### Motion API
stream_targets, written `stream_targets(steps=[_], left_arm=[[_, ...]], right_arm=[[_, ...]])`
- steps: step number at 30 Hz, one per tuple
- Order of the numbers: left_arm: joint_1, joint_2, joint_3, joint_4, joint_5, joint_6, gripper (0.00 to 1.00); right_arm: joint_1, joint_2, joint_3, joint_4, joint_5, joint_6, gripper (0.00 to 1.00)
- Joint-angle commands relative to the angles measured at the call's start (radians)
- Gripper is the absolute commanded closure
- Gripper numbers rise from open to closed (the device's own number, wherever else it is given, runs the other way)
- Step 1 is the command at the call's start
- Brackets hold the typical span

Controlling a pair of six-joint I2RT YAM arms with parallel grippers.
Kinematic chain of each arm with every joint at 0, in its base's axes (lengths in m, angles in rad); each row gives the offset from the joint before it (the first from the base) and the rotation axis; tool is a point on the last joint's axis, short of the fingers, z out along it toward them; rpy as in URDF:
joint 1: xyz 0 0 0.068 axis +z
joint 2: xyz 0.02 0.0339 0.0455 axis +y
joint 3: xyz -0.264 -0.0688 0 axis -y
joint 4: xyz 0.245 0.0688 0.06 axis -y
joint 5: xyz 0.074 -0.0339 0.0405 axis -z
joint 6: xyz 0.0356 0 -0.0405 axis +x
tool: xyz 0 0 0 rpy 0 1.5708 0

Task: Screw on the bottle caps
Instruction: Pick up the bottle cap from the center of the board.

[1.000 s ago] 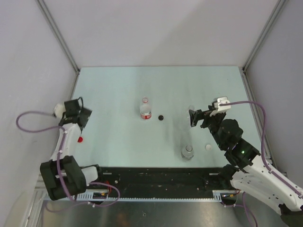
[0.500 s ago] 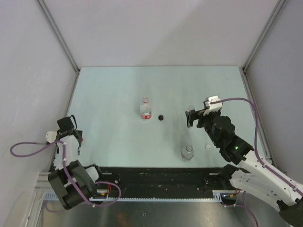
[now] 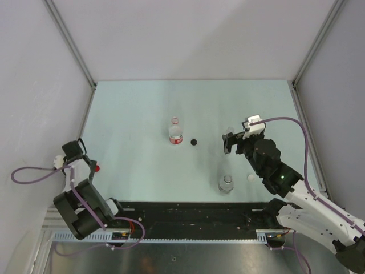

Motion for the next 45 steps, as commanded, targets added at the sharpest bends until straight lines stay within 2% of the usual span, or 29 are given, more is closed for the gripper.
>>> stream_targets(steps=[1,15,20,29,34,36,37,41,45], left_arm=[[0.009,-0.062,-0.019,0.093,0.043,0.074,0.46],[0.009,0.08,0.007,0.152,0.074,0.154,0.53],[0.008,0.139,0.003,0.212,0.158,0.191,0.54],[0.007,0.167,-0.009,0.226,0.18,0.221,0.61],[-0.009,0.181,-0.012,0.228,0.193,0.235,0.73],[-0.012,0.178,-0.015,0.226,0.196,0.237,0.91],[-0.013,0.172,-0.018,0.226,0.201,0.238,0.96],[-0.016,0.136,-0.023,0.229,0.247,0.247,1.0],[-0.043,0.023,-0.04,0.255,0.379,0.208,1.0]], right_arm=[[-0.004,-0.004,0.007,0.037,0.016,-0.017,0.01],[-0.004,-0.013,0.007,0.033,0.01,-0.02,0.01],[-0.004,-0.013,0.007,0.026,0.002,-0.022,0.01],[-0.005,-0.021,0.007,0.021,0.015,-0.022,0.01],[-0.004,-0.03,0.007,0.015,0.02,-0.018,0.01],[-0.004,-0.034,0.007,0.015,0.022,-0.017,0.01],[-0.004,-0.036,0.007,0.016,0.022,-0.016,0.01],[-0.005,-0.045,0.007,0.02,0.004,-0.008,0.01],[-0.005,-0.065,0.007,0.037,-0.037,0.042,0.01]])
